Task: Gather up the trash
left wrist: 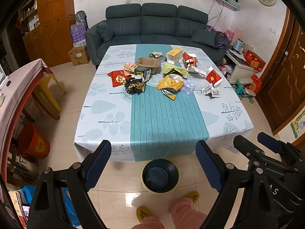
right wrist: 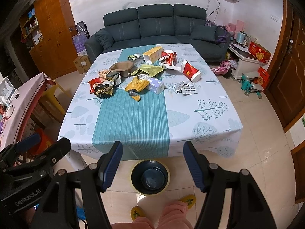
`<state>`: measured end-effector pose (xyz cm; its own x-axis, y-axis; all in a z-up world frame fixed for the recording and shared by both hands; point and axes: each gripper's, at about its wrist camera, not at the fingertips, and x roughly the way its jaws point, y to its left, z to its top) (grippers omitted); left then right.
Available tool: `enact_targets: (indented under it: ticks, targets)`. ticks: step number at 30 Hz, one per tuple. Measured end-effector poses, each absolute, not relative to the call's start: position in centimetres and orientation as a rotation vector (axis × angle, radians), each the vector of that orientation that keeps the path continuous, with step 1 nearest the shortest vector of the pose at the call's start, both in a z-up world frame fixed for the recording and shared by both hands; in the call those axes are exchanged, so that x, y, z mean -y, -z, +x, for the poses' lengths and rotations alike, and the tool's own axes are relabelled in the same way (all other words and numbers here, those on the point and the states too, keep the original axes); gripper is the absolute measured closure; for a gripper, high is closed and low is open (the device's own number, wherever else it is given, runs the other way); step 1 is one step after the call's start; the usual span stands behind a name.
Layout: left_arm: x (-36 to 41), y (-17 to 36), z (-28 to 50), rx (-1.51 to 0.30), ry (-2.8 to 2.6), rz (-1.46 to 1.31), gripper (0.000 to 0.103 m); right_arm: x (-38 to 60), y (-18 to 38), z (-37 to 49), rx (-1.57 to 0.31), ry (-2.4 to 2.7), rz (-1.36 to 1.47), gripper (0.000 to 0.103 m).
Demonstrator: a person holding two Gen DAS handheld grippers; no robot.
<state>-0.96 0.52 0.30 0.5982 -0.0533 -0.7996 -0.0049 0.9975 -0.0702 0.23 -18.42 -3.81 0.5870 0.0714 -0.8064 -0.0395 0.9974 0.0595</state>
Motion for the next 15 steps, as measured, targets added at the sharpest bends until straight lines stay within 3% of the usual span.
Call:
enact_targets:
  ticks: [4, 15]
  targets:
    - [-0.8, -0.4, -1.0, -0.919, 0.034, -0.065, 0.014, 18.4, 3.8, 0.1, -0.941, -0.065, 0.04, 0.029]
    - [-1.9, -0.4, -1.9, -0.927, 0.036, -0.058, 0.014, 17.0, 3.5, -0.8, -0.931, -0.052, 0.058, 0.028]
